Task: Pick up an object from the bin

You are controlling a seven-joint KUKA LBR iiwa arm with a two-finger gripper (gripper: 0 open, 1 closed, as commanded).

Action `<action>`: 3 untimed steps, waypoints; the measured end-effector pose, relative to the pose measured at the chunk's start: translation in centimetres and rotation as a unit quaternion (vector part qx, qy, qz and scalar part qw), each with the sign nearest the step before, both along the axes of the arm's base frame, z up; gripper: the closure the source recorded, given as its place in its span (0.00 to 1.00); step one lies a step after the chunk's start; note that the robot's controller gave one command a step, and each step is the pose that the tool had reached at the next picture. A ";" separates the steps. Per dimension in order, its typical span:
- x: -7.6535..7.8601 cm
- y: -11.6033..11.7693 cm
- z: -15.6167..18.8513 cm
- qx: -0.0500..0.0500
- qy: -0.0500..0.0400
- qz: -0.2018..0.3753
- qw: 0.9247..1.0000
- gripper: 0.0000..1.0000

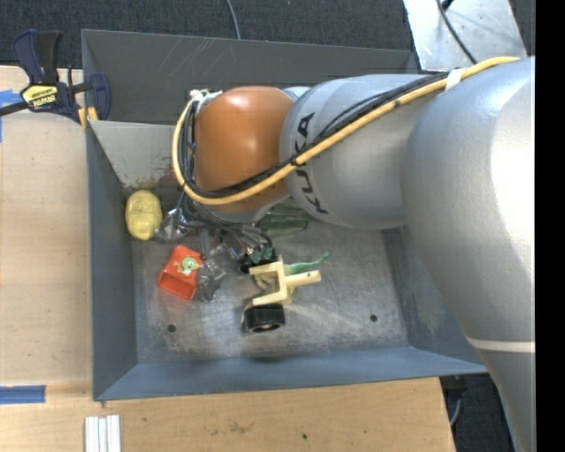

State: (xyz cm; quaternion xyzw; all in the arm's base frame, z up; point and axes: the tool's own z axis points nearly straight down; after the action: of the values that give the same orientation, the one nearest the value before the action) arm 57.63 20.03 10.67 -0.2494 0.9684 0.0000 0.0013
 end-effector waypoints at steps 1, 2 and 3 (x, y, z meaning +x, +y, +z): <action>1.6 0.0 -2.7 0.002 -0.004 0.131 0.991 1.00; 1.6 0.0 -2.7 0.002 -0.004 0.131 0.991 1.00; 1.5 0.0 -2.4 0.003 -0.004 0.130 0.991 1.00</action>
Offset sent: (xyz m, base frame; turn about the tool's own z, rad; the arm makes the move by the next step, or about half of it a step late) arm 0.0000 0.0000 0.0000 0.0000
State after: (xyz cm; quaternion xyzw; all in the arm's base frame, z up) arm 59.14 20.02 8.32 -0.3736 0.9276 0.0015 0.0061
